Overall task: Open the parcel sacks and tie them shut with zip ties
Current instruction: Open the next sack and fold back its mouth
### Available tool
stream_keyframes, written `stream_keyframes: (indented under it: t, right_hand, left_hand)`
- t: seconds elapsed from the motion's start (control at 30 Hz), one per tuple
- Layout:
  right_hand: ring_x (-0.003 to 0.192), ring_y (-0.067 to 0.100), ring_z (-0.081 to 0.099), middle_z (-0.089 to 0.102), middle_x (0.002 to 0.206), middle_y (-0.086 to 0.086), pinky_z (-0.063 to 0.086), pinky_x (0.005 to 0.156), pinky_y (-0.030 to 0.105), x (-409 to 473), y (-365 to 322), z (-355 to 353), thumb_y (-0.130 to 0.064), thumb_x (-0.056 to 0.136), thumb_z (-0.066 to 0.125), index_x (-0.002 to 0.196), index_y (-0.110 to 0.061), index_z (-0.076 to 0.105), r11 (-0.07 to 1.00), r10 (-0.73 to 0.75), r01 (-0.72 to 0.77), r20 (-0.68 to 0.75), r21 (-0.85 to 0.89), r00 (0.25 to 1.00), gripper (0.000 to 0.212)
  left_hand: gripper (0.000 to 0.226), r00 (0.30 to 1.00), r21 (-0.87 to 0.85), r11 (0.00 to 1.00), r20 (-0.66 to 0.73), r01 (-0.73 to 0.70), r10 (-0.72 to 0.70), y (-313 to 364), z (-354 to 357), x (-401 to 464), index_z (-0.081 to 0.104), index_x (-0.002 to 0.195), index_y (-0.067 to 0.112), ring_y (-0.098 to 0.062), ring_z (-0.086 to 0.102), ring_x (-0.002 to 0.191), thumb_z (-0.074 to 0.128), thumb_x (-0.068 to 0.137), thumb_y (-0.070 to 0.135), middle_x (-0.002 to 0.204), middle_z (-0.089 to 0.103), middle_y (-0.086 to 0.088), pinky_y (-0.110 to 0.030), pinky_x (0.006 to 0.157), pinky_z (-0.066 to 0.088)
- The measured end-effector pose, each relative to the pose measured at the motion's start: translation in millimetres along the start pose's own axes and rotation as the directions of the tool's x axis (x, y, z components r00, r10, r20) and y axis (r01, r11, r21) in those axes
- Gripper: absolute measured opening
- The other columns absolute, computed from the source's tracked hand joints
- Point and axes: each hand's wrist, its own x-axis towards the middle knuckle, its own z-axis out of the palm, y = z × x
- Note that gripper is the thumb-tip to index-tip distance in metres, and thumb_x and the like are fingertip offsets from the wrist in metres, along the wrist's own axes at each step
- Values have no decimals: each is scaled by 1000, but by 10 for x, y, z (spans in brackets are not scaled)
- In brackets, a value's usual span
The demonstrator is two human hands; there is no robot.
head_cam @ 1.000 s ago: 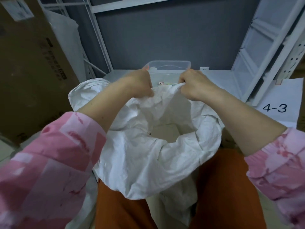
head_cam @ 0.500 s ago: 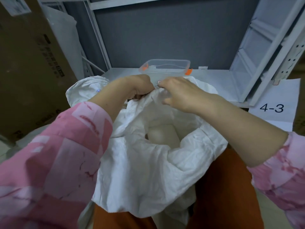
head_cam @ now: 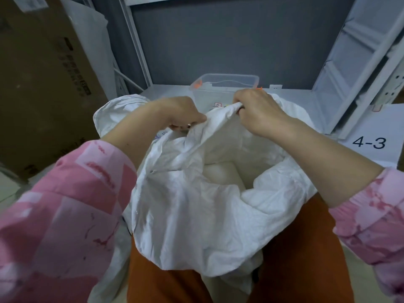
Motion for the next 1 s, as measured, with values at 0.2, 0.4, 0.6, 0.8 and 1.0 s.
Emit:
stream_keyframes:
  t: [0.2,0.4,0.6,0.8,1.0]
  right_hand:
    - [86,31,53,60,87,12,38,65,38,-20,15,29,9,78,38,89,-2,57,999,18,-16,-47,47,999,24]
    - [90,27,51,59,91,7,36,67,33,3,46,3,6,80,39,93,-7,59,997,60,-58,-52,47,997,27]
    - [103,33,55,53,123,12,44,76,37,3,-134,-113,4,83,51,123,-7,52,983,-1,11,52,-183,999,41]
    - [93,33,57,59,101,12,45,67,36,46,-439,30,-1,80,48,98,-8,58,962,-257,261,53,-85,965,22]
    - [92,36,55,59,101,13,30,64,33,118,-333,75,0,77,49,86,-10,50,971,-188,190,27,-142,982,13]
  left_hand:
    - [29,1000,-129,992,18,-2,4,-49,48,-22,66,109,8,-20,44,63,51,95,29,80,54,-7,-25,54,34]
    - [26,999,-291,955,29,52,-46,-30,54,1,50,74,14,-14,35,44,42,97,21,58,41,-2,-20,44,33]
    - [7,995,-444,896,-74,29,-69,-13,58,50,58,90,17,-15,35,46,53,85,14,61,41,-5,-24,48,32]
    - [20,988,-558,829,-148,-47,-43,25,-14,-20,54,69,13,-13,35,43,58,87,18,52,43,-1,-20,45,30]
    - [34,961,-91,993,-272,-75,47,-168,-111,-126,64,91,15,-22,57,81,73,76,44,91,63,-3,-31,75,45]
